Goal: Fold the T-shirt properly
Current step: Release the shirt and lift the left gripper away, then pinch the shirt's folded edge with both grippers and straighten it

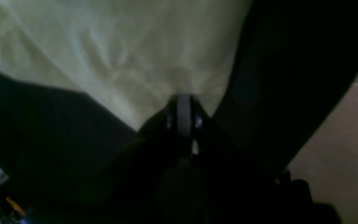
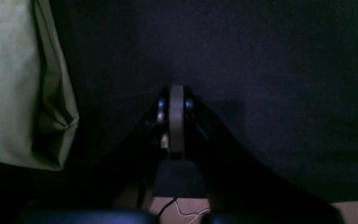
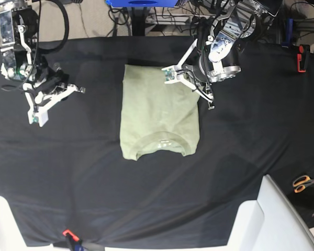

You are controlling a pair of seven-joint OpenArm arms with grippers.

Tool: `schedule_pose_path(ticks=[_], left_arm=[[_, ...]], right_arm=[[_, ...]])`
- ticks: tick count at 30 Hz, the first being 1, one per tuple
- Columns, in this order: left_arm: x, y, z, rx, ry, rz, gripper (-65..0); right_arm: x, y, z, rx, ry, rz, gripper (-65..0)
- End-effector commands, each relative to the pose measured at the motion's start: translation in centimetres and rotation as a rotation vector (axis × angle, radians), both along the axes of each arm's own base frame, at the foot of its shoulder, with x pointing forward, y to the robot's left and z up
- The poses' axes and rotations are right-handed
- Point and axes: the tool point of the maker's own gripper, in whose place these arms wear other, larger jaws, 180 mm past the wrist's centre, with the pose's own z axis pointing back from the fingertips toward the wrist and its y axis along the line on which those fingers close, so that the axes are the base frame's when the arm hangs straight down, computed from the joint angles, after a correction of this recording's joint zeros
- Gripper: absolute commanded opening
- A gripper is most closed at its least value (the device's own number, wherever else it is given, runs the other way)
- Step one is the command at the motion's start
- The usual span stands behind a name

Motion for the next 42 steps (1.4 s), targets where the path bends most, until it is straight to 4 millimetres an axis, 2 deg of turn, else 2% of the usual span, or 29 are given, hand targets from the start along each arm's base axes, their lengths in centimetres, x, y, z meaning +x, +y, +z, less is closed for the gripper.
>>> schedule_pose_path(ticks=[1, 7, 10, 12, 16, 18, 21, 24, 27, 30, 34, 38, 42], left_arm=[[-0.6, 0.2, 0.0, -0.002, 0.003, -0.001, -65.0], [-2.4, -0.5, -0.8, -0.015, 0.049, -0.004, -65.0], [-1.8, -1.7, 0.9, -0.056, -0.002, -0.002, -65.0], [-1.6, -2.1, 2.5, -0.078, -0.043, -0.009, -65.0], [-1.0, 2.1, 3.9, -0.015, -0.086, 0.091, -65.0], [-1.1, 5.4, 3.7, 0.030, -0.083, 0.181, -65.0], [-2.2, 11.1, 3.2, 0.109, -0.060, 0.331, -65.0], [-3.6, 15.0, 2.6, 0.135, -0.041, 0.434, -65.0], [-5.5, 17.5, 1.0, 0.124, 0.001, 0.506, -65.0], [-7.4, 18.6, -0.6, 0.104, 0.048, 0.547, -65.0], [-9.1, 17.6, -1.6, 0.047, 0.082, 0.534, -65.0], [-9.3, 17.4, -1.5, 0.042, 0.083, 0.538, -65.0], [-9.0, 17.4, -1.5, 0.041, 0.077, 0.537, -65.0]], right_arm=[[0.7, -0.2, 0.8, -0.006, -0.035, 0.004, -65.0], [0.8, -0.1, 1.0, -0.002, -0.042, 0.006, -65.0], [0.9, 1.4, 1.4, 0.008, -0.055, 0.053, -65.0], [1.3, 3.4, 2.8, 0.025, -0.095, 0.111, -65.0], [1.4, 9.1, 6.0, 0.087, -0.180, 0.267, -65.0], [0.4, 11.2, 6.0, 0.104, -0.166, 0.344, -65.0], [-0.8, 15.3, 5.9, 0.130, -0.159, 0.488, -65.0], [-1.2, 17.1, 5.3, 0.136, -0.144, 0.551, -65.0], [-0.3, 17.2, 4.2, 0.123, -0.144, 0.544, -65.0], [0.6, 17.1, 3.4, 0.117, -0.160, 0.518, -65.0], [0.9, 16.1, 1.3, 0.089, -0.135, 0.492, -65.0], [0.4, 15.0, -0.7, 0.068, -0.100, 0.469, -65.0], [-1.1, 14.3, -2.4, 0.056, -0.048, 0.458, -65.0]])
